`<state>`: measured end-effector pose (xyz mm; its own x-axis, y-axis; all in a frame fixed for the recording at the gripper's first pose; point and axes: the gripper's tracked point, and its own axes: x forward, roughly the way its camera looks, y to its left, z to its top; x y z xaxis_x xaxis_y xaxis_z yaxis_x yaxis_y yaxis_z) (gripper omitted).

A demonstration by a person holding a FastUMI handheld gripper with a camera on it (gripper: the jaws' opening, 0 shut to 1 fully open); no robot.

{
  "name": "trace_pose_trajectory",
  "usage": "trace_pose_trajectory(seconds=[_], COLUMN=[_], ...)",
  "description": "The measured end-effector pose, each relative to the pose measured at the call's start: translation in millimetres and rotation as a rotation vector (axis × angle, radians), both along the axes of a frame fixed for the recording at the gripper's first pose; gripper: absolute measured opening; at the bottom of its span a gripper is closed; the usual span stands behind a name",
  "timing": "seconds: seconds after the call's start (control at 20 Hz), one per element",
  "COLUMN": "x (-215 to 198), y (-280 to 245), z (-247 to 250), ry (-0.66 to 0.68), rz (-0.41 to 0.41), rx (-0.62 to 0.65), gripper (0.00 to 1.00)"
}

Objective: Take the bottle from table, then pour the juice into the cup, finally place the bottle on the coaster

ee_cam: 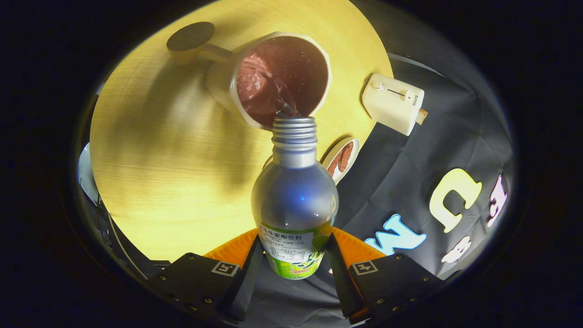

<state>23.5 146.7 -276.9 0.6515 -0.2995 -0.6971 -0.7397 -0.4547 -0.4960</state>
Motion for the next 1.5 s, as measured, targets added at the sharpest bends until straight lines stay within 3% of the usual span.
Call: trace_pose_trajectory(seconds=[0.75, 1.5], x=[6.6, 5.2], y=[-4.9, 2.7], z=[20.4, 11.6], ry=[-0.019, -0.011], rz=[0.032, 0.076], rx=[-0.135, -0.102], gripper=[0.75, 0.75])
